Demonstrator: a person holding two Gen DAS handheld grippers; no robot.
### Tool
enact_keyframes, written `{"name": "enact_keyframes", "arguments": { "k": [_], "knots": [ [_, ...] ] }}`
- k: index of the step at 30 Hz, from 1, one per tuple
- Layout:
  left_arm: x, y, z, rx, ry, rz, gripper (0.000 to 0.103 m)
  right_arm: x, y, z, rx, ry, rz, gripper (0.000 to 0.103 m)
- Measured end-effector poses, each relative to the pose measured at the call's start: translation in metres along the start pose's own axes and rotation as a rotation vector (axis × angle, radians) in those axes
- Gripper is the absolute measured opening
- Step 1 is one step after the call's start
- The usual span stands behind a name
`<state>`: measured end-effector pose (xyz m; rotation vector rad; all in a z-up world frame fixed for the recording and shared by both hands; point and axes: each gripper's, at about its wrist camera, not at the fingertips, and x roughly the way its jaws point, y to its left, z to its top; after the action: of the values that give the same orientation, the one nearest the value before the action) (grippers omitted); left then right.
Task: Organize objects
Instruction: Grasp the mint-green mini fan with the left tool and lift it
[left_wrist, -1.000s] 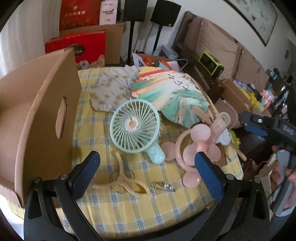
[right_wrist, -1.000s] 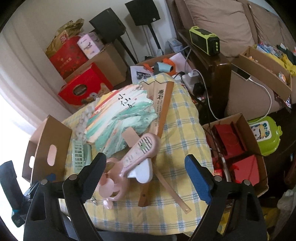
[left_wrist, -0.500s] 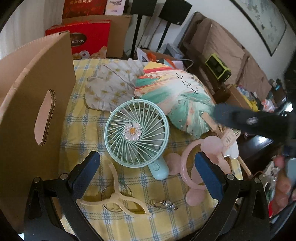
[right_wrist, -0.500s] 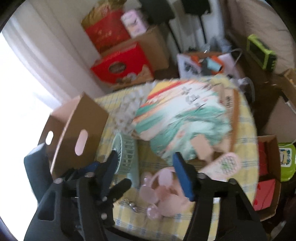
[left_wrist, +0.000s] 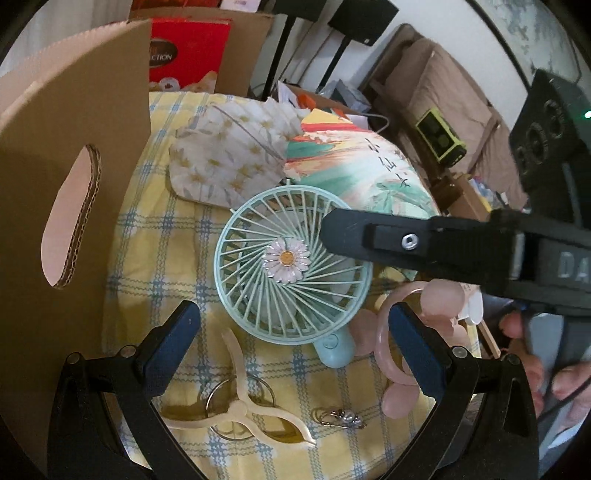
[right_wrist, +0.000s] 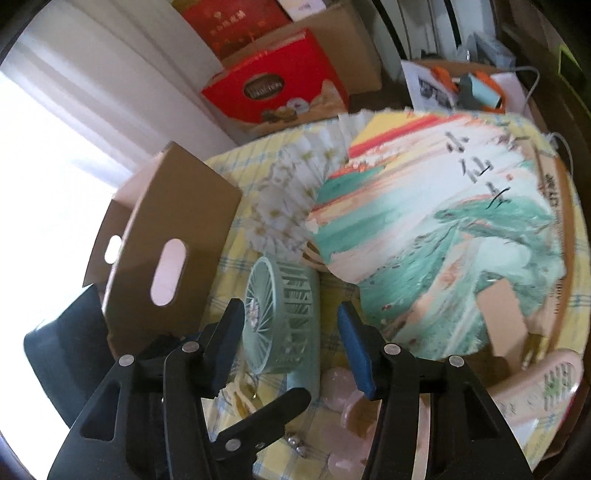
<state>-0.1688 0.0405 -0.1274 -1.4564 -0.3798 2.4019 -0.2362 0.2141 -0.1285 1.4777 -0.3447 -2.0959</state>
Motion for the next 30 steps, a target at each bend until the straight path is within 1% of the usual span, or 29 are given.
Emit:
{"name": "enact_keyframes", "arguments": {
  "k": [4,5,6,7,8,10,11,15,17,20,25,26,27,28,30],
  "knots": [
    [0.002,0.002,0.002,-0.007,0.012,-0.013,0.102,0.010,-0.004,0.000,0.020,0.025,0.046,0.053],
    [0.003,0.002,0.002,-0.005,0.014,-0.012,0.102,0.012,-0.005,0.000,0.022,0.031,0.050,0.047],
    [0.004,0.002,0.003,-0.006,0.017,-0.012,0.102,0.014,-0.005,0.000,0.026,0.036,0.053,0.037],
    [0.004,0.003,0.003,-0.008,0.019,-0.014,0.102,0.015,-0.007,0.001,0.036,0.038,0.071,0.033],
    [0.004,0.003,0.003,-0.011,0.021,-0.017,0.102,0.014,-0.009,0.000,0.051,0.034,0.087,0.032],
    [0.003,0.003,0.004,-0.015,0.021,-0.021,0.102,0.012,-0.011,-0.001,0.067,0.023,0.093,0.030],
    [0.003,0.003,0.004,-0.017,0.022,-0.025,0.102,0.010,-0.012,-0.001,0.076,0.013,0.105,0.028],
    [0.001,0.003,0.007,-0.035,0.026,-0.040,0.102,0.000,-0.008,-0.002,0.075,-0.022,0.113,0.024],
    [-0.001,0.003,0.008,-0.046,0.026,-0.053,0.102,-0.005,-0.004,-0.002,0.063,-0.036,0.095,0.024],
    [-0.006,0.002,0.010,-0.056,0.023,-0.078,0.102,-0.016,0.002,-0.003,0.051,-0.055,0.102,0.024],
    [-0.024,-0.009,0.013,-0.029,0.013,-0.088,0.101,-0.038,0.020,-0.004,0.009,-0.084,0.107,0.024],
    [-0.029,-0.011,0.014,-0.025,0.007,-0.086,0.099,-0.044,0.025,-0.004,-0.006,-0.090,0.109,0.024],
    [-0.037,-0.012,0.015,-0.021,-0.008,-0.087,0.092,-0.050,0.032,-0.004,-0.023,-0.096,0.109,0.024],
    [-0.045,-0.013,0.016,-0.020,-0.027,-0.090,0.087,-0.057,0.038,-0.004,-0.040,-0.103,0.109,0.024],
    [-0.062,-0.014,0.018,-0.015,-0.059,-0.110,0.081,-0.067,0.050,-0.004,-0.061,-0.117,0.108,0.024]
  ]
}}
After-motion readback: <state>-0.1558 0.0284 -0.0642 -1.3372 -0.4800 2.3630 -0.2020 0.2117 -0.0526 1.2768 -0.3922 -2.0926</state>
